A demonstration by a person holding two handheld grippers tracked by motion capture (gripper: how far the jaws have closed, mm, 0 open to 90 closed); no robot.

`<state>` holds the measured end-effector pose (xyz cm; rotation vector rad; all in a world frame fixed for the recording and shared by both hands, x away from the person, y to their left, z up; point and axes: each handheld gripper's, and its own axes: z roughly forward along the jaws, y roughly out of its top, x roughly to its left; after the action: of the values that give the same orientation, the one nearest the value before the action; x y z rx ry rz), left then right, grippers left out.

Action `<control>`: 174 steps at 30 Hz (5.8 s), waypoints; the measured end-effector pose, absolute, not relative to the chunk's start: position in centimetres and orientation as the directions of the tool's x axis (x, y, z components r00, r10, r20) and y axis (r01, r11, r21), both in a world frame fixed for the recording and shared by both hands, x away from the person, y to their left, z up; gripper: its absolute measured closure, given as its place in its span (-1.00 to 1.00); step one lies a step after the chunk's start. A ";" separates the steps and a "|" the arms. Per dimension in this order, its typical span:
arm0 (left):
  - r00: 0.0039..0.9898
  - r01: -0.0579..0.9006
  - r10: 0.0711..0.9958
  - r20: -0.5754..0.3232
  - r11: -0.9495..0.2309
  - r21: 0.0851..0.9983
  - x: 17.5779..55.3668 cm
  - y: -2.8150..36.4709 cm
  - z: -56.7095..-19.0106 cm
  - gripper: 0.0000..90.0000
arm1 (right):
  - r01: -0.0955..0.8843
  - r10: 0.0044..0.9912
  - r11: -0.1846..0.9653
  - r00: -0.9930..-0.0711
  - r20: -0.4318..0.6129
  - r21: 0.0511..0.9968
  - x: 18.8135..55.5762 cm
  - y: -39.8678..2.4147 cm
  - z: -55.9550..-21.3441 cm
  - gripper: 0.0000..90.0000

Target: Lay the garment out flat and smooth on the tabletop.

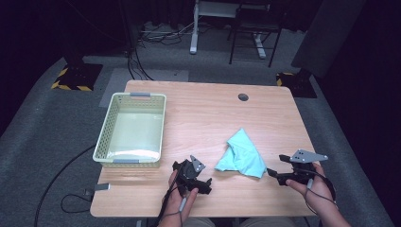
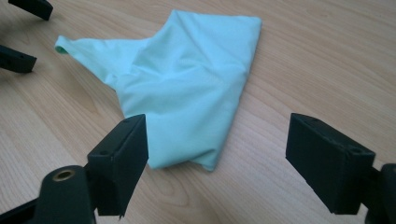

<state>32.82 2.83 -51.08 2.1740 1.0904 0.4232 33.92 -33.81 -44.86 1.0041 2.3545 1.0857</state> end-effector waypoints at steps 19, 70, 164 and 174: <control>0.608 0.580 0.794 -0.003 -0.441 0.685 33.0 3.0 -51.1 -1.00 | 0.427 0.734 0.430 -0.678 -0.032 0.795 35.5 -32.1 -43.0 -0.52; 0.629 0.570 0.777 -0.004 -0.458 0.683 32.6 3.8 -51.1 -1.00 | 0.484 0.670 0.578 -0.741 -0.043 0.657 42.8 -22.0 -48.1 -0.13; 0.618 0.576 0.786 -0.009 -0.445 0.685 32.5 3.7 -51.1 -1.00 | 0.464 0.700 0.509 -0.714 -0.035 0.725 39.8 -27.9 -43.6 0.93; 0.616 0.577 0.787 -0.008 -0.444 0.686 32.4 3.8 -51.1 -1.00 | 0.406 0.647 0.554 -0.759 -0.070 0.727 45.7 -19.0 -40.0 0.78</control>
<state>32.39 3.81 -51.12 2.1805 1.0667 0.4131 45.70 -18.99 -39.98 0.8659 2.4628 1.0274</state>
